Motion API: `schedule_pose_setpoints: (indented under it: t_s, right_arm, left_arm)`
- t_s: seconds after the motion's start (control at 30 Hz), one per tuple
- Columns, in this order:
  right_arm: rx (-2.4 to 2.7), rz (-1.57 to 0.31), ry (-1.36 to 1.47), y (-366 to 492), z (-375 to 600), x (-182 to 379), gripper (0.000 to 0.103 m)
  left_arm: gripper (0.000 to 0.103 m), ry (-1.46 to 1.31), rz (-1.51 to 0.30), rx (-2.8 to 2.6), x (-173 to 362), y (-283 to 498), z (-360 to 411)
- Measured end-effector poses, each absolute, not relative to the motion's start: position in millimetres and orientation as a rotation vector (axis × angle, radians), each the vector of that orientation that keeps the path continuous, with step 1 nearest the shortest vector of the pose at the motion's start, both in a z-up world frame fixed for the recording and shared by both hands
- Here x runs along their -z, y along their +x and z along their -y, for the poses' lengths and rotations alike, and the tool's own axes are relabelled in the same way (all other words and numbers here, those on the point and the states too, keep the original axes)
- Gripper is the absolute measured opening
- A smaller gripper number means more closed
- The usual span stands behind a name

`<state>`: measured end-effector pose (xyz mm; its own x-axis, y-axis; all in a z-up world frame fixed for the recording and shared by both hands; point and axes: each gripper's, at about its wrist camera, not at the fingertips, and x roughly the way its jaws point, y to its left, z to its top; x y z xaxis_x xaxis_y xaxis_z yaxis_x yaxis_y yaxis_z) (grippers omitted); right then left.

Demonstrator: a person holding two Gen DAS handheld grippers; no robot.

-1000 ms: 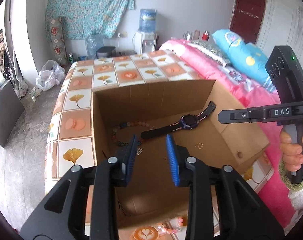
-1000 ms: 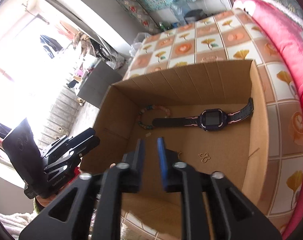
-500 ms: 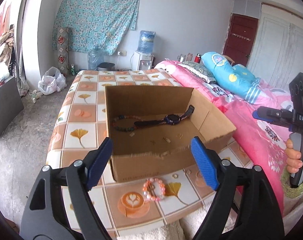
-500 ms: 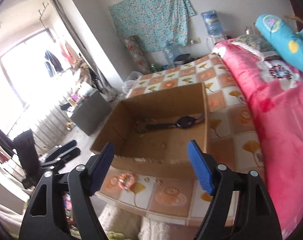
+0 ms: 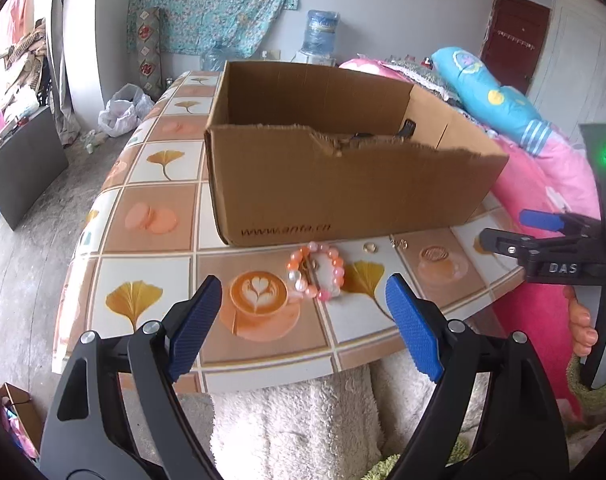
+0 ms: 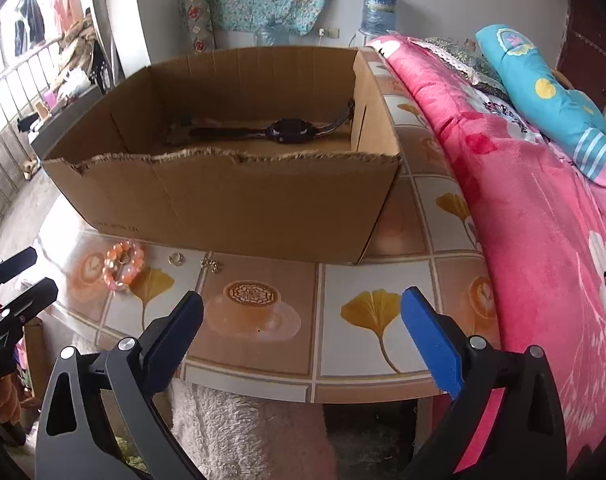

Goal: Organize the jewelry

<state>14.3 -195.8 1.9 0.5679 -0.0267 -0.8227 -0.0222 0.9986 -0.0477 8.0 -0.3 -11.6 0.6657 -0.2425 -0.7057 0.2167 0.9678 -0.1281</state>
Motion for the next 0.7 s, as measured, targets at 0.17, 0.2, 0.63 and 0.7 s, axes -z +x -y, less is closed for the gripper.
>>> schedule_pose_setpoints:
  t_s: [0.17, 0.2, 0.63, 0.7]
  right_arm:
    - [0.029, -1.025, -0.106, 28, 183, 26, 0.096]
    - [0.033, -1.032, -0.108, 31, 182, 28, 0.096]
    - [-0.012, -1.081, -0.051, 49, 189, 49, 0.096]
    - [-0.003, -1.079, -0.024, 51, 194, 49, 0.096]
  left_arm:
    - [0.080, -0.027, -0.807, 0.269, 24, 2, 7]
    - [0.080, -0.011, -0.804, 0.272, 26, 2, 9]
    - [0.033, 0.260, -0.804, 0.374, 44, 23, 63]
    - [0.028, 0.268, -0.833, 0.370, 49, 29, 67]
